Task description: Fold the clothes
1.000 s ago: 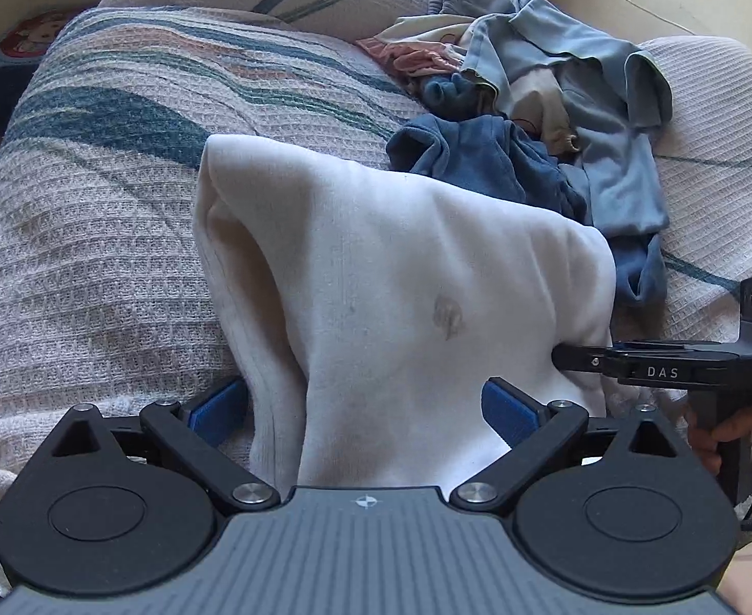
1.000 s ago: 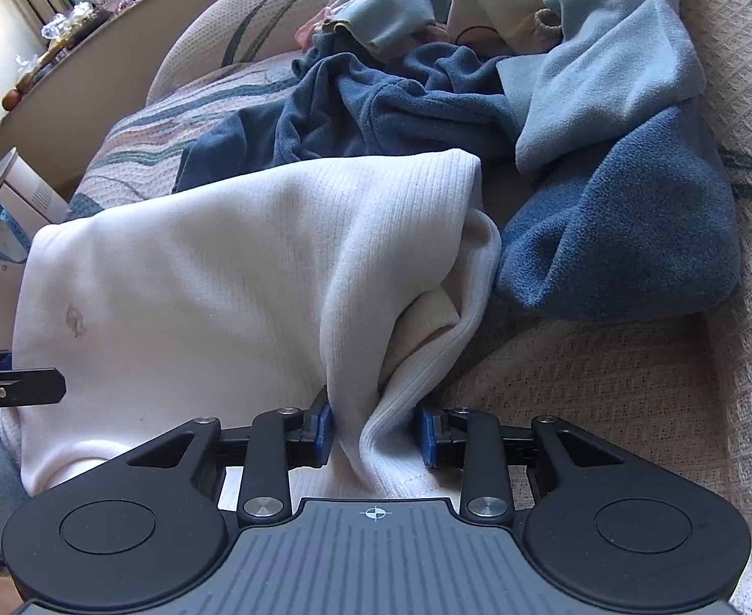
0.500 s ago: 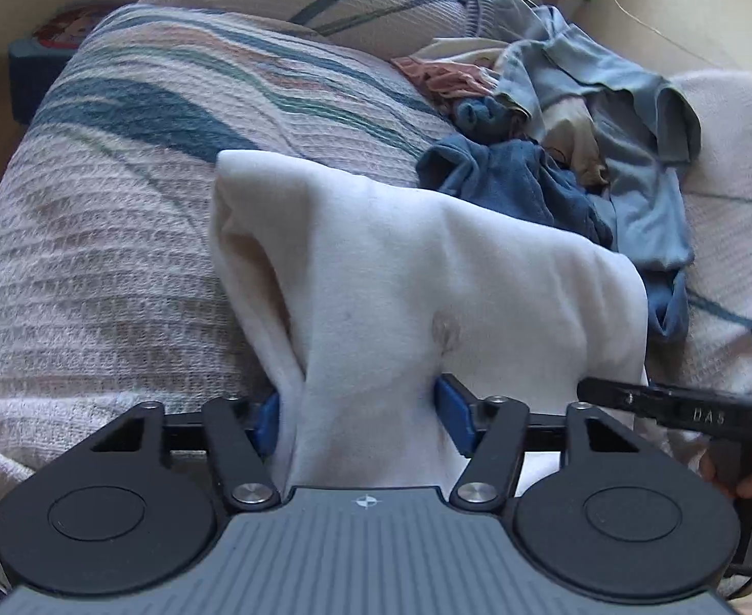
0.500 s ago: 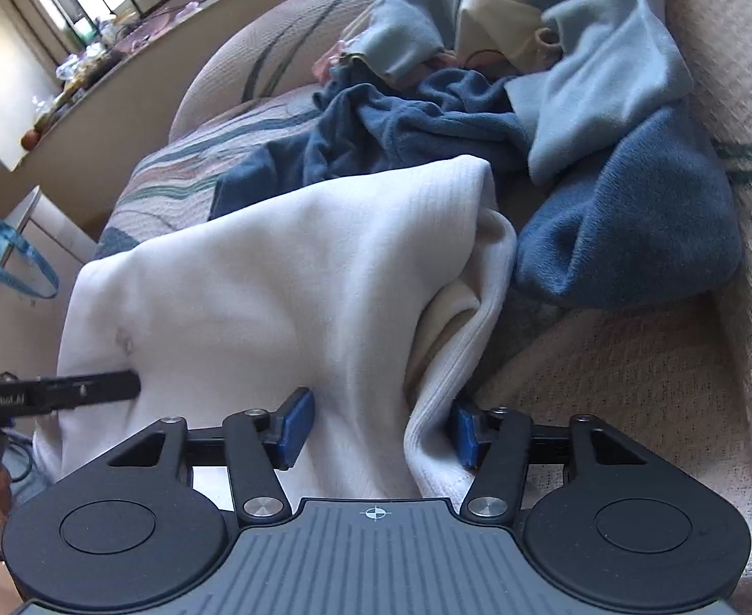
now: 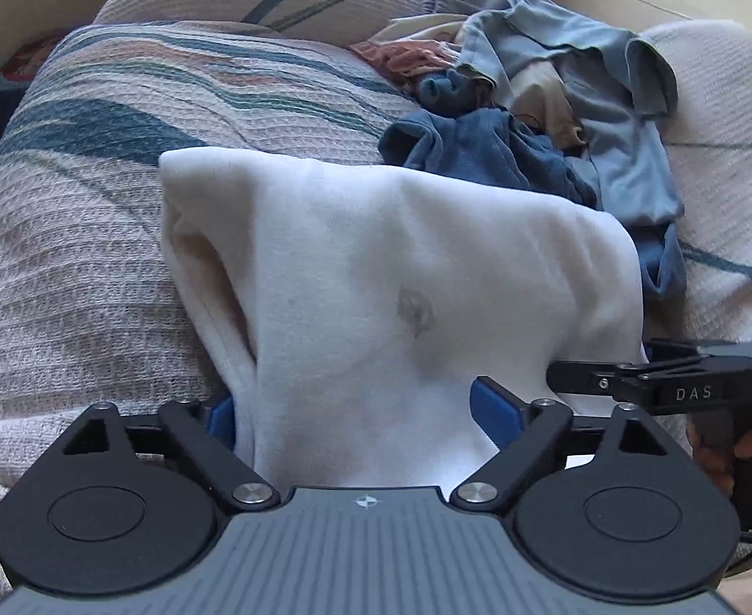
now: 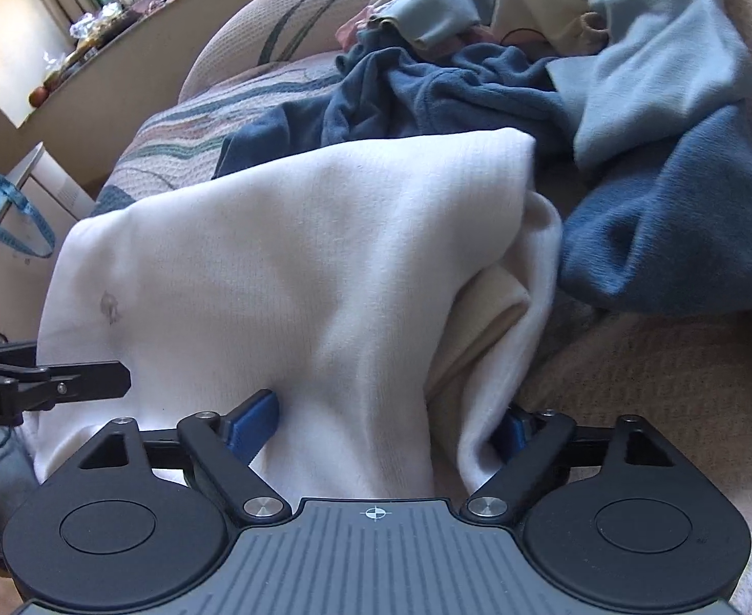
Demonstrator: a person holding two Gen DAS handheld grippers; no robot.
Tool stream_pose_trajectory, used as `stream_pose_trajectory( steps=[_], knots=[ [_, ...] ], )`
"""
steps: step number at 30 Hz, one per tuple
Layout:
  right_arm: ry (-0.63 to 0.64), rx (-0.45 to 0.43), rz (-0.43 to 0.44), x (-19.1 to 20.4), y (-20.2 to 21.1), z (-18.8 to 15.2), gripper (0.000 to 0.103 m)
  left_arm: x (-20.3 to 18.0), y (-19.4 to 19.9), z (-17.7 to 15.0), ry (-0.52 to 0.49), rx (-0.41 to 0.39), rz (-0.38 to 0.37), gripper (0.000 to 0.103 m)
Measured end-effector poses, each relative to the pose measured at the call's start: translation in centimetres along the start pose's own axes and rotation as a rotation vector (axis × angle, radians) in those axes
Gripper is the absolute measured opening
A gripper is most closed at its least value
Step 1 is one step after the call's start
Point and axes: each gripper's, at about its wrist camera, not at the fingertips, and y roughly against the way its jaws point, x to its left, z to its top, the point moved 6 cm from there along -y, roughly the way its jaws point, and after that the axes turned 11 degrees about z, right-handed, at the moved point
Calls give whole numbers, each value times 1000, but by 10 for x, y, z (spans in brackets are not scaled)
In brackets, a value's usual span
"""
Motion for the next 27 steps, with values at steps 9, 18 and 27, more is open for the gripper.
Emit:
stream_pose_trajectory(
  steps=[9, 18, 27],
  knots=[
    [10, -9, -16, 9, 4, 0, 58, 11, 12, 2, 41, -20, 45, 42],
    [115, -104, -17, 45, 53, 18, 25, 8, 57, 23, 27, -107, 70, 20],
    [273, -215, 51, 94, 51, 70, 25, 43, 102, 70, 75, -209, 134, 20]
  ],
)
